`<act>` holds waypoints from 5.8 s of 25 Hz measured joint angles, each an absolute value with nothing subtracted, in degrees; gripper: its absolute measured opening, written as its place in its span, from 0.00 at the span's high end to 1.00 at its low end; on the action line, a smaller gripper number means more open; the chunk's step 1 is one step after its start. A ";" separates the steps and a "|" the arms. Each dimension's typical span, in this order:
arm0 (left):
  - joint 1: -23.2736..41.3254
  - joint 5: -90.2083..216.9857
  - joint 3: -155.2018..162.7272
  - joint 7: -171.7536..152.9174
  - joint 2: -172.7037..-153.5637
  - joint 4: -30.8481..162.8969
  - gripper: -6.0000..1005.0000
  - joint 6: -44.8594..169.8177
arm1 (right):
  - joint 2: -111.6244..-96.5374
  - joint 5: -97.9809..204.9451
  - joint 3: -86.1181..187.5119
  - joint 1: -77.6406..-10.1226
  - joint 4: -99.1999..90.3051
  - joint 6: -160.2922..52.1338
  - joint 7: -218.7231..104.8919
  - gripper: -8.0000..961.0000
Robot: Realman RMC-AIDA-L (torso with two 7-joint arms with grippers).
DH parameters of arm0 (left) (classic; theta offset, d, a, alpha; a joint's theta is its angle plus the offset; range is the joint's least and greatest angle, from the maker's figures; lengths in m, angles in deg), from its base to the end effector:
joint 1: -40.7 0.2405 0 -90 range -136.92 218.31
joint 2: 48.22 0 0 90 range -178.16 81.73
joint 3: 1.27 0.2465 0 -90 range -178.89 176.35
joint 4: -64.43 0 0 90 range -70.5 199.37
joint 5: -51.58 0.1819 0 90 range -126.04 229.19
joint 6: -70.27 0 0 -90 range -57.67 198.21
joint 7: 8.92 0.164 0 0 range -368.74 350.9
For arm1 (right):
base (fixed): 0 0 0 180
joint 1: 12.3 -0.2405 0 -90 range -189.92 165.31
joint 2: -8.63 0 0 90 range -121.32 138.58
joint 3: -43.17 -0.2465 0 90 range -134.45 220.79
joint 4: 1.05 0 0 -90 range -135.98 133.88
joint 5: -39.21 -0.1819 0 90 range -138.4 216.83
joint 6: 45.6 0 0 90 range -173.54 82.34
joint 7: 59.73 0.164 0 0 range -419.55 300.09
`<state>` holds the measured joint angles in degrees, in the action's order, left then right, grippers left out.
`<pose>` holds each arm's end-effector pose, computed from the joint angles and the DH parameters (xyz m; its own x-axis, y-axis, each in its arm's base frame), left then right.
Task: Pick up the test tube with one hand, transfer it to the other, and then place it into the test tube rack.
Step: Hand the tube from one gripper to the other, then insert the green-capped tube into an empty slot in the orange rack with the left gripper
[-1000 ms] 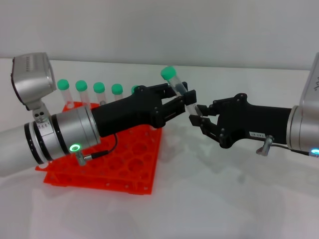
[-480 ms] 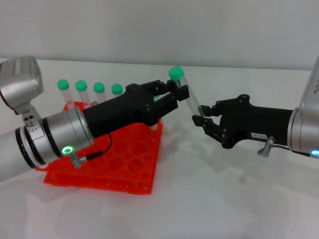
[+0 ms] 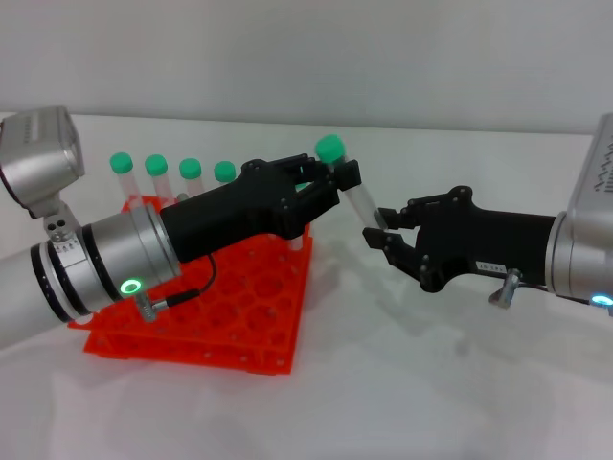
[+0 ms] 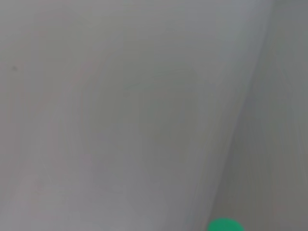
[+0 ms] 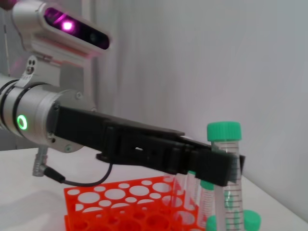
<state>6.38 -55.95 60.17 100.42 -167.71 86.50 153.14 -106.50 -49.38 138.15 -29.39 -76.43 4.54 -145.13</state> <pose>-0.1649 0.3316 -0.0322 0.5289 0.2647 0.8063 0.4964 -0.8671 -0.0410 0.1401 0.3203 -0.0315 0.9140 -0.0460 -0.4031 -0.2263 -0.8824 -0.4124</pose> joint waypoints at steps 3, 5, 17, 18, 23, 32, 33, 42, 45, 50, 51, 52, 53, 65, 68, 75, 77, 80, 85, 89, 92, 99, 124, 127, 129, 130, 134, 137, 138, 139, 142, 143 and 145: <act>6.51 -56.33 60.17 100.03 -167.65 86.41 0.72 153.07 | -106.50 -49.38 138.68 -29.39 -76.54 4.40 -145.48 0.78; 6.52 -56.34 60.17 99.94 -167.65 86.33 0.73 153.09 | -106.50 -49.38 138.75 -29.39 -76.55 4.30 -145.62 0.78; 6.63 -57.22 60.15 98.05 -167.67 85.60 0.78 153.70 | -106.50 -49.68 139.03 -29.33 -76.80 4.04 -145.64 0.78; 6.68 -57.22 60.15 97.94 -167.62 85.72 0.78 153.91 | -106.51 -49.89 138.94 -29.31 -76.77 4.05 -145.47 0.78; 6.65 -57.23 60.16 97.79 -167.50 85.98 0.78 154.32 | -106.51 -50.87 138.65 -28.98 -75.94 3.33 -144.69 0.78; 6.39 -57.24 60.26 97.51 -167.48 86.14 0.77 154.39 | -106.44 -52.34 136.52 -29.21 -73.38 3.35 -144.33 0.56; 6.37 -57.24 60.26 97.27 -167.48 86.38 0.77 154.38 | -106.44 -52.34 136.17 -29.10 -72.96 3.05 -144.33 0.51; 9.93 -50.01 60.13 84.61 -166.55 102.65 0.76 156.68 | -106.30 -52.36 128.25 -27.49 -67.87 5.61 -143.23 0.12; 12.67 -45.39 59.92 77.26 -166.38 112.58 0.76 156.73 | -106.23 -52.19 126.18 -26.11 -67.24 6.50 -143.21 0.11; 15.40 -40.43 59.13 67.33 -165.68 123.66 0.75 157.56 | -106.09 -51.94 123.16 -23.44 -67.02 6.94 -143.28 0.11; 15.80 -40.09 58.72 65.95 -165.39 124.80 0.75 158.26 | -106.09 -51.93 122.57 -23.00 -66.91 7.13 -143.37 0.11; 16.20 -39.92 58.25 64.71 -165.01 125.90 0.75 159.27 | -106.09 -51.96 122.07 -22.67 -66.82 7.25 -143.43 0.11; 16.40 -39.84 57.98 64.08 -164.81 126.36 0.75 159.93 | -106.07 -51.99 121.45 -22.40 -66.66 7.69 -143.47 0.11; 19.39 -24.22 54.57 60.11 -166.18 138.18 0.74 157.82 | -106.06 -53.39 120.55 -21.31 -66.06 10.42 -143.61 0.11; 20.45 -22.00 54.70 64.00 -167.12 139.15 0.73 153.96 | -106.10 -54.34 120.62 -21.33 -65.78 11.19 -143.79 0.11; 21.59 -24.02 55.64 70.10 -167.33 137.00 0.73 149.55 | -106.15 -56.15 120.64 -21.39 -64.98 12.43 -144.28 0.11; 21.66 -24.06 55.73 70.63 -167.32 136.19 0.72 148.36 | -106.16 -56.28 120.64 -21.48 -64.92 12.45 -144.19 0.11; 21.56 -24.01 55.72 70.88 -167.31 134.71 0.72 146.40 | -106.16 -57.12 120.63 -21.61 -64.89 12.16 -144.26 0.11; 21.04 -24.08 55.75 73.57 -167.30 132.25 0.72 144.87 | -106.16 -57.50 120.68 -21.98 -64.69 11.92 -144.36 0.11; 19.20 -24.41 55.86 75.20 -167.30 128.81 0.71 144.07 | -106.23 -57.97 120.80 -22.46 -64.06 11.43 -144.39 0.11; 17.68 -24.18 55.86 75.72 -167.27 126.25 0.71 142.98 | -106.24 -58.27 120.81 -22.59 -63.97 11.34 -144.43 0.11; 16.15 -24.02 55.85 76.55 -167.31 124.62 0.70 142.00 | -106.33 -59.15 120.65 -22.68 -63.97 11.33 -144.62 0.11; 12.93 -23.82 57.30 77.82 -167.31 117.60 0.68 137.78 | -106.33 -59.76 120.41 -22.94 -63.52 11.36 -144.83 0.11; 12.97 -23.76 57.91 77.77 -167.31 117.53 0.68 136.77 | -106.33 -59.76 120.41 -22.94 -63.50 11.36 -144.83 0.11; 13.04 -23.71 58.52 77.56 -167.31 117.44 0.67 135.96 | -106.33 -59.75 120.42 -22.94 -63.47 11.35 -144.84 0.11; 13.08 -23.70 58.79 77.48 -167.32 117.38 0.67 135.57 | -106.33 -59.75 120.42 -22.97 -63.43 11.34 -144.84 0.11; 12.84 -23.70 60.21 77.39 -167.37 116.21 0.67 134.45 | -106.33 -59.75 120.42 -23.25 -63.13 11.27 -144.85 0.11; 12.33 -23.69 60.72 77.54 -167.38 114.86 0.67 134.33 | -106.33 -59.75 120.42 -23.53 -62.67 11.26 -144.87 0.11; 12.22 -23.71 61.10 77.60 -167.39 114.58 0.67 134.33 | -106.33 -59.75 120.42 -23.53 -62.66 11.26 -144.87 0.11; 12.20 -23.71 61.39 77.62 -167.39 114.58 0.66 134.31 | -106.33 -59.75 120.43 -23.54 -62.66 11.26 -144.88 0.11; 12.17 -23.70 62.82 77.64 -167.35 115.05 0.66 134.43 | -106.33 -59.75 120.42 -23.55 -62.66 11.26 -144.89 0.11; 12.17 -23.76 63.16 77.63 -167.33 115.25 0.66 134.50 | -106.33 -59.75 120.43 -23.55 -62.66 11.26 -144.89 0.11; 12.27 -24.19 63.21 77.61 -167.33 115.48 0.66 134.44 | -106.33 -59.75 120.44 -23.55 -62.66 11.26 -144.90 0.11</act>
